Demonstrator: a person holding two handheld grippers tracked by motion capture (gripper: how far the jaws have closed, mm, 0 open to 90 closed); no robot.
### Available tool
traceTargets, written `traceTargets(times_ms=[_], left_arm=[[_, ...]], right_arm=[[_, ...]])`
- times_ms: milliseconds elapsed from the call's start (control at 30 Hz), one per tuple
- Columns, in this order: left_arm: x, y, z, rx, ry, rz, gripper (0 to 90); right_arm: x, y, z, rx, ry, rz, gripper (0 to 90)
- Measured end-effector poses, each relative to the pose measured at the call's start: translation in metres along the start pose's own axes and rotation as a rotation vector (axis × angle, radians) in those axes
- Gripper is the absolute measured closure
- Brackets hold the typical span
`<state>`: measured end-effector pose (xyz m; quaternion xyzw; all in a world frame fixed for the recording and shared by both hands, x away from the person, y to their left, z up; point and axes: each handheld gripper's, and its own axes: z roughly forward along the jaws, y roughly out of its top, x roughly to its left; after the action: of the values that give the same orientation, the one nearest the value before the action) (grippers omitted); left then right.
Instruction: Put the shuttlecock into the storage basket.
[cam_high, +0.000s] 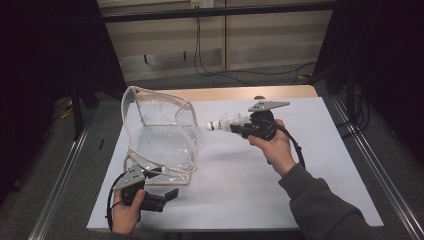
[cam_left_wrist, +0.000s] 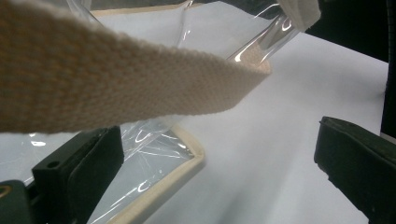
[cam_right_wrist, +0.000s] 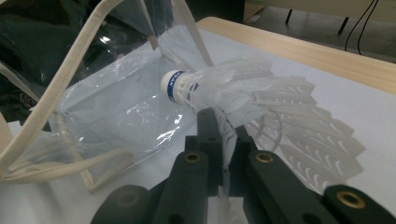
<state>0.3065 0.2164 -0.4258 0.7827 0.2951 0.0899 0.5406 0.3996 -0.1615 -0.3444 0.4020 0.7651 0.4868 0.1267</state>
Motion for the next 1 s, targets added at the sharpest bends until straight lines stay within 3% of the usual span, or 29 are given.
traceTargets(times_ms=[1000], left_arm=[[0.002, -0.002, -0.002, -0.005, 0.011, 0.003, 1.5]], right_arm=[[0.018, 0.04, -0.002, 0.005, 0.031, -0.027, 88.9]])
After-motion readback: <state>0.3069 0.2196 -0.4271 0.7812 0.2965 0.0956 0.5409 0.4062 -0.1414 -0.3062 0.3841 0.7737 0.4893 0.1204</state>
